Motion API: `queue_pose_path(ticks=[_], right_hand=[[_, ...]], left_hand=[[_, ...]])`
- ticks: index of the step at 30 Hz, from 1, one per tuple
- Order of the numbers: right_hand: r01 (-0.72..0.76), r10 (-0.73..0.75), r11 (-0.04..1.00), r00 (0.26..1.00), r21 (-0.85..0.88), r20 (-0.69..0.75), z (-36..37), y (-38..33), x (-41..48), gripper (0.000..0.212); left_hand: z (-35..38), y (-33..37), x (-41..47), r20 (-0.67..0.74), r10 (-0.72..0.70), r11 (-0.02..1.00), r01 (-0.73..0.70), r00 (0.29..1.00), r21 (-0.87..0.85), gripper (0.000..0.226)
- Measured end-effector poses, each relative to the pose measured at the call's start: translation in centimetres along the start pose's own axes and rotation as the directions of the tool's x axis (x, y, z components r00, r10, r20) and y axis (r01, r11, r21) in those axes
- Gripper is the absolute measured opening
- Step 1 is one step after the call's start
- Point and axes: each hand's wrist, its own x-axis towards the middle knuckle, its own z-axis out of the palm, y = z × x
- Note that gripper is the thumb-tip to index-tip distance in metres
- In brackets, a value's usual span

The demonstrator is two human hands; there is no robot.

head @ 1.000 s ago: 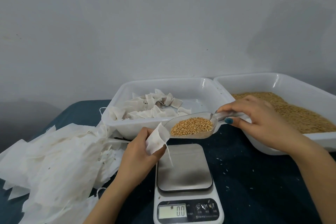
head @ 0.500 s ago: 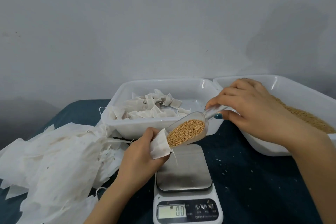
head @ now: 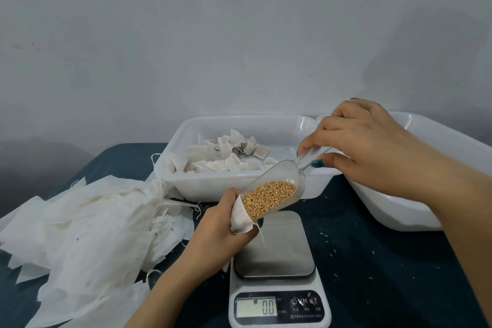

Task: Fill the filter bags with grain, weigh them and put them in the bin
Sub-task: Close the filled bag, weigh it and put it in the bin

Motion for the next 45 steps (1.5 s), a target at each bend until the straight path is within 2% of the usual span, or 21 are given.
queue_pose_path(ticks=[3, 9, 15, 22, 26, 30, 33, 37, 39, 43, 45], right_hand=[[-0.013, 0.013, 1.0, 1.0, -0.027, 0.005, -0.3, 0.1, 0.0, 0.045], [-0.008, 0.008, 1.0, 1.0, -0.029, -0.012, -0.4, 0.2, -0.2, 0.037], [-0.026, 0.027, 0.999, 0.999, 0.025, -0.029, 0.2, 0.9, -0.4, 0.038], [-0.093, 0.119, 0.951, 0.99, 0.295, -0.07, 3.2, 1.6, -2.1, 0.028], [-0.164, 0.226, 0.835, 0.973, 0.526, -0.055, 5.6, 0.7, -3.9, 0.026], [-0.214, 0.337, 0.704, 0.94, 0.677, -0.053, 7.7, -0.5, -4.9, 0.038], [-0.262, 0.431, 0.613, 0.902, 0.745, -0.038, 9.0, -1.4, -5.2, 0.047], [-0.316, 0.567, 0.557, 0.82, 0.768, -0.074, 9.9, -2.2, -5.5, 0.037], [-0.364, 0.64, 0.539, 0.763, 0.76, -0.089, 9.8, -1.5, -5.5, 0.041], [-0.562, 0.769, 0.563, 0.624, 0.606, -0.136, 9.0, 1.8, -5.7, 0.041], [-0.648, 0.801, 0.557, 0.584, 0.519, -0.131, 8.7, 3.9, -5.8, 0.04]], left_hand=[[0.0, 0.0, 0.0, 0.005, -0.009, 0.999, 0.01, 1.0, -0.031, 0.034], [0.0, 0.0, 0.0, 0.014, 0.008, 0.998, -0.007, 1.0, -0.065, 0.031], [0.0, 0.1, 0.0, -0.01, 0.027, 0.995, -0.027, 1.0, -0.094, 0.03], [-0.4, 0.5, 0.1, -0.065, 0.057, 0.982, -0.067, 0.996, -0.179, 0.024], [-0.5, 0.6, 0.1, -0.106, 0.068, 0.963, -0.093, 0.992, -0.252, 0.025], [-0.5, 1.0, 0.1, -0.128, 0.054, 0.959, -0.087, 0.99, -0.269, 0.019], [-0.5, 1.2, 0.1, -0.132, 0.045, 0.949, -0.084, 0.99, -0.304, 0.018], [-0.7, 1.3, 0.1, -0.118, 0.041, 0.956, -0.073, 0.992, -0.283, 0.025], [-0.9, 1.4, 0.0, -0.107, 0.035, 0.947, -0.067, 0.994, -0.313, 0.027], [-1.0, 1.4, 0.1, -0.11, 0.032, 0.944, -0.067, 0.993, -0.324, 0.027], [-1.1, 1.5, 0.1, -0.128, 0.025, 0.953, -0.063, 0.991, -0.297, 0.029]])
